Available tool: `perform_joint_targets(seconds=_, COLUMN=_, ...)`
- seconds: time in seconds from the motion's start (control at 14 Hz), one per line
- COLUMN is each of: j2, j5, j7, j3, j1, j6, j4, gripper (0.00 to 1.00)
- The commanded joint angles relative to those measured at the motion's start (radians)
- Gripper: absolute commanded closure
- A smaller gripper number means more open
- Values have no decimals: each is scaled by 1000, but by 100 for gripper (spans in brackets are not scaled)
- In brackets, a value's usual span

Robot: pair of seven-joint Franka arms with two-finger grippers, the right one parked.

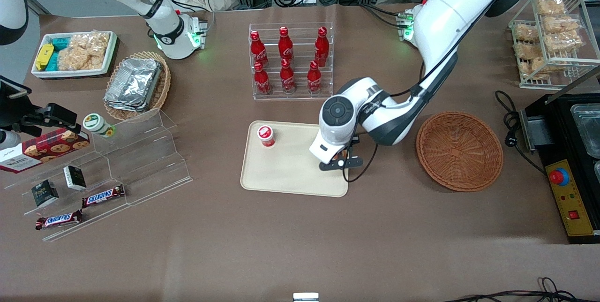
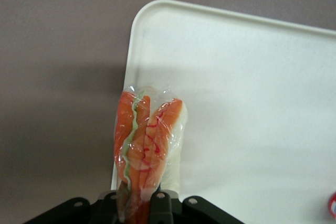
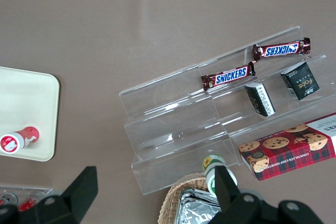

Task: Place sandwich from basket to tray
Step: 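Carry the sandwich over the cream tray with the left gripper, then lower the sandwich onto the tray and open the left gripper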

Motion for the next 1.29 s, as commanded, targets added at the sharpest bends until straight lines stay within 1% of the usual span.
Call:
perform_joint_targets(seconds=0.0, j2=79, j5=58, j7=-42, j3=-3, j1=-22, j6=-9, j4=105, gripper=52)
perform_joint_targets(seconds=0.07, j2=81, j5=58, j7=-47, j3=-3, j1=-22, j6=-1, j4=107, gripper=1)
perform_joint_targets(seconds=0.21, j2=61, j5=49, j7=-132, j3=-5, j1=-15, j6=-3, j4=109, gripper=0)
perform_joint_targets(seconds=0.43, j2=-55, j5=43, j7=-229, j3=-3, j1=-7, j6=-18, j4=104, gripper=0)
perform_joint_targets(seconds=0.57, j2=-135, j5=35, j7=-285, j3=11, j1=-7, j6=-96, j4=104, gripper=0)
perform_joint_targets(seconds=0.64, j2=-178, j5=20, j7=-288, j3=17, j1=-4, j6=-136, j4=101, gripper=0)
perform_joint_targets(seconds=0.71, j2=-221, j5=-29, j7=-277, j3=34, j1=-4, j6=-170, j4=101, gripper=0)
perform_joint_targets(seconds=0.79, j2=-276, j5=-83, j7=-267, j3=93, j1=-5, j6=-185, j4=96, gripper=0)
perform_joint_targets(seconds=0.86, j2=-322, j5=-132, j7=-242, j3=133, j1=-5, j6=-190, j4=92, gripper=0)
perform_joint_targets(seconds=0.93, j2=-359, j5=-161, j7=-207, j3=152, j1=-4, j6=-196, j4=80, gripper=0)
perform_joint_targets(seconds=1.0, j2=-400, j5=-193, j7=-157, j3=208, j1=-5, j6=-225, j4=75, gripper=0)
perform_joint_targets(seconds=1.07, j2=-428, j5=-248, j7=-85, j3=256, j1=-7, j6=-251, j4=72, gripper=0)
perform_joint_targets(seconds=1.14, j2=-469, j5=-282, j7=-5, j3=285, j1=-6, j6=-279, j4=57, gripper=0)
perform_joint_targets(seconds=1.21, j2=-500, j5=-298, j7=66, j3=335, j1=-7, j6=-287, j4=35, gripper=0)
